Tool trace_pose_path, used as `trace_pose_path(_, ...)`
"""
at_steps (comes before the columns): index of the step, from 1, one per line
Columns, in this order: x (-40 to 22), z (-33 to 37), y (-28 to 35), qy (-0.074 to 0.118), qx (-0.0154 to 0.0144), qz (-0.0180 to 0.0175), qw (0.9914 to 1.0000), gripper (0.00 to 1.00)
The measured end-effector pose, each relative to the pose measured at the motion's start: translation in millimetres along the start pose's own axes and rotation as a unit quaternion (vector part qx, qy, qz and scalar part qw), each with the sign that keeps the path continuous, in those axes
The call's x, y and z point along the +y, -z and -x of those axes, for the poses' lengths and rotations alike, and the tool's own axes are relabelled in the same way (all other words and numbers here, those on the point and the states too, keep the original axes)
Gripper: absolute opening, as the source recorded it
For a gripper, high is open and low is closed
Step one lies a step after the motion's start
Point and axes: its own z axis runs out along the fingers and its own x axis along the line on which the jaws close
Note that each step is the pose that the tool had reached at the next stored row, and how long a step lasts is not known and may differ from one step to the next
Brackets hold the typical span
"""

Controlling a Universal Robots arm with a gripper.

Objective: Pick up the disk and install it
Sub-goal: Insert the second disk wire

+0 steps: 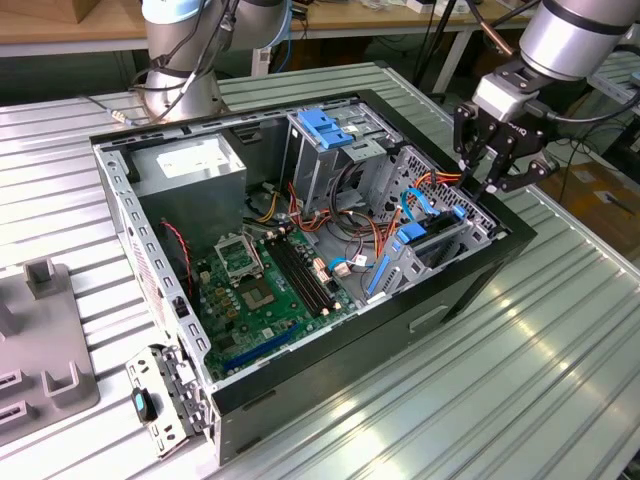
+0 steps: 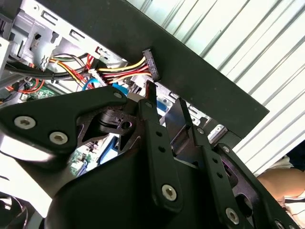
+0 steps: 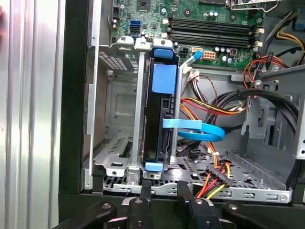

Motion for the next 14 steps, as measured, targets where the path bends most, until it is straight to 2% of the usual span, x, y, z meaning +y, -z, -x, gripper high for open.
trace_pose_path(6,-1.2,-0.1,4.3,0.029,-0.0024,0.0003,0.99957,0.36)
trace_pose_path(9,-1.5,-0.1,5.0,0.053,-0.004,0.0005,0.99858,0.36)
trace_pose_path(10,-1.5,-0.1,4.9,0.072,-0.0055,0.0007,0.99741,0.36)
trace_pose_path(13,-1.5,-0.1,4.9,0.099,-0.0075,0.0009,0.99508,0.36)
trace_pose_path(14,-1.5,-0.1,4.9,0.113,-0.0086,0.001,0.99357,0.36)
